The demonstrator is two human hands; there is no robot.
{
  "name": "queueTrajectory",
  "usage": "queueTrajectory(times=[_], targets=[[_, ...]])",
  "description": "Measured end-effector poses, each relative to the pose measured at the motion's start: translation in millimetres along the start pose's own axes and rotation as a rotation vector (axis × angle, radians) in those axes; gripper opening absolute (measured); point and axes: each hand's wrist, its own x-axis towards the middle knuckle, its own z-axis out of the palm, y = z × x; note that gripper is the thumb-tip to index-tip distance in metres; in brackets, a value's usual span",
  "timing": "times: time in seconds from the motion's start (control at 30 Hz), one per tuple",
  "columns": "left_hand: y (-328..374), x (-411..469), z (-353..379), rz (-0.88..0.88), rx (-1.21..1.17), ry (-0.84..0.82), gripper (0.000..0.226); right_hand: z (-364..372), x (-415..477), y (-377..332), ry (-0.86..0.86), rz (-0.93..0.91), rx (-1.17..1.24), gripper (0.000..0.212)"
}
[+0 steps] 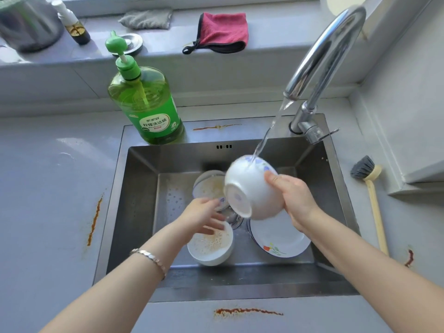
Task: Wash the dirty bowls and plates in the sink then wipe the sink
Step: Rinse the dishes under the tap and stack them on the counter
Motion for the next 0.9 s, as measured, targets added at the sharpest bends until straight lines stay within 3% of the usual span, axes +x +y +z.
queueTrajectory(times=[0.1, 0.17, 0.3, 0.37, 0.43, 0.5, 0.9], targets=[[-22.4, 4.3, -7.1, 0.032, 0.244, 0.138, 0.019, -13.0, -1.5, 17.5, -0.047, 0.009, -0.535, 0.047], [-32.8, 7.2, -7.6, 0.048, 0.331, 0.153, 0.021, -19.5, -4.2, 30.0, -0.114, 0.023, -0.879, 0.049], [-46.4, 10.8, 1.7, 0.067, 0.497, 0.108, 0.029, -30.9, -11.6, 53.2, -0.303, -0.075, -1.271, 0.047], [-50.2, 12.4, 6.9, 0.093, 0.527, 0.109, 0.029, -42.5, -9.1, 69.3, -0.335, -0.215, -1.392, 0.045], [-54.9, 15.0, 10.1, 0.102, 0.534, 0.115, 0.028, -56.9, -2.1, 94.1, -0.311, -0.495, -1.544, 0.041], [-60.5, 18.3, 12.3, 0.094, 0.535, 0.119, 0.028, -69.2, 7.8, 117.6, -0.307, -0.561, -1.623, 0.039], [-93.1, 39.9, -1.2, 0.022, 0.445, 0.159, 0.018, -84.4, 52.0, 180.4, -0.254, -0.583, -1.507, 0.042]])
